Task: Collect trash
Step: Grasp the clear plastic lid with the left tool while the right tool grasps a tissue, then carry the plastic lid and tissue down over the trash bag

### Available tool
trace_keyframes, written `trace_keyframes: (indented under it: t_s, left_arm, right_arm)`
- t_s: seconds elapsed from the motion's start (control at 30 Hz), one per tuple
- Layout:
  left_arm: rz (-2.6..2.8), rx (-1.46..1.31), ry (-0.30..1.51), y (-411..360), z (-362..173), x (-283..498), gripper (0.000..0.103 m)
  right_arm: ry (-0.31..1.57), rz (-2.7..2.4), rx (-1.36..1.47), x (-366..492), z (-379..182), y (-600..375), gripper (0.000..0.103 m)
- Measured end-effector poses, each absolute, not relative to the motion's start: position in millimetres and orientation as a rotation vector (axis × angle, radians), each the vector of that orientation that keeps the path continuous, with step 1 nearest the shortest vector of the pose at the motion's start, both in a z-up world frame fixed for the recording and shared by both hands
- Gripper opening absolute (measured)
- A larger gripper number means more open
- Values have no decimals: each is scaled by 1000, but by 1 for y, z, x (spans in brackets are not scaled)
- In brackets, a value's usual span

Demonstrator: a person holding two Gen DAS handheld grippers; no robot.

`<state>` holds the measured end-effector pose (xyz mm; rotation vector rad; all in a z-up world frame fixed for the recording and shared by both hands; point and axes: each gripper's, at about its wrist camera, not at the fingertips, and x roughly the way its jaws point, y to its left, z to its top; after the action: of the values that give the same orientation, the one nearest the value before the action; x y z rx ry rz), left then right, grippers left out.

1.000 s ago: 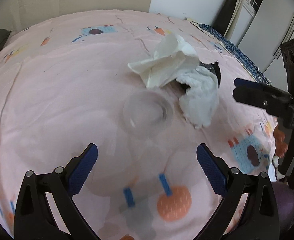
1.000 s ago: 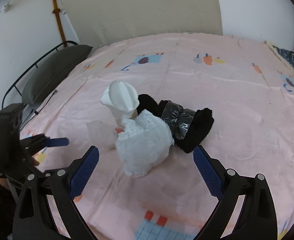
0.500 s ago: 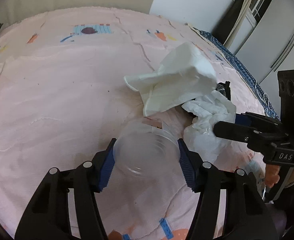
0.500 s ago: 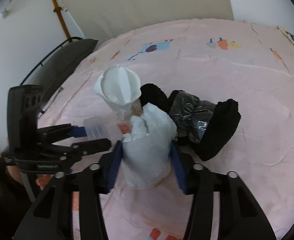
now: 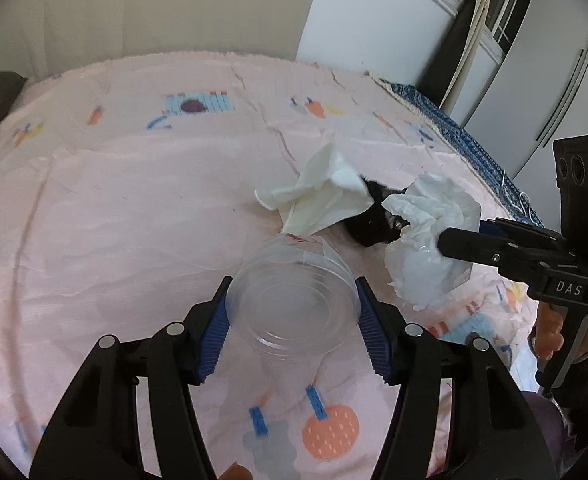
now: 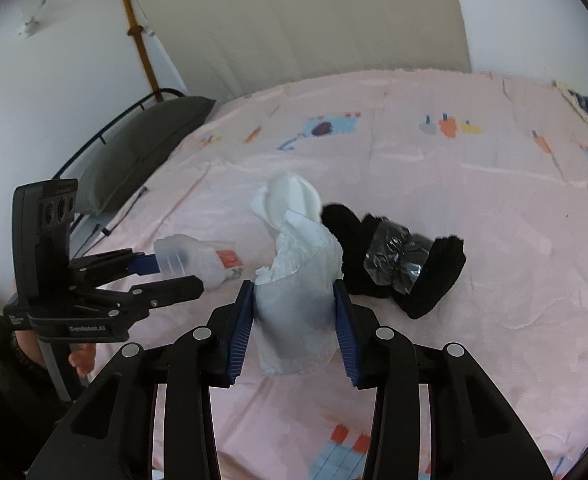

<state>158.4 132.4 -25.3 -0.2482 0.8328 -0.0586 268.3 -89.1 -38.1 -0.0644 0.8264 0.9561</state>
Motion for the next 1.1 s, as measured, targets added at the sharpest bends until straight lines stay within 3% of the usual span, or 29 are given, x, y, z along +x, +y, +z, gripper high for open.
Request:
trace_keyframes:
  t_s: [0.63,1.1]
  left_arm:
    - [50,-177,716,149,54,45,60]
    - [127,-200,703,176,61,-49,60]
  right_arm:
    - [675,1055,-134,165,49,-62,36]
    - [650,1180,-215,67,66,-9,36]
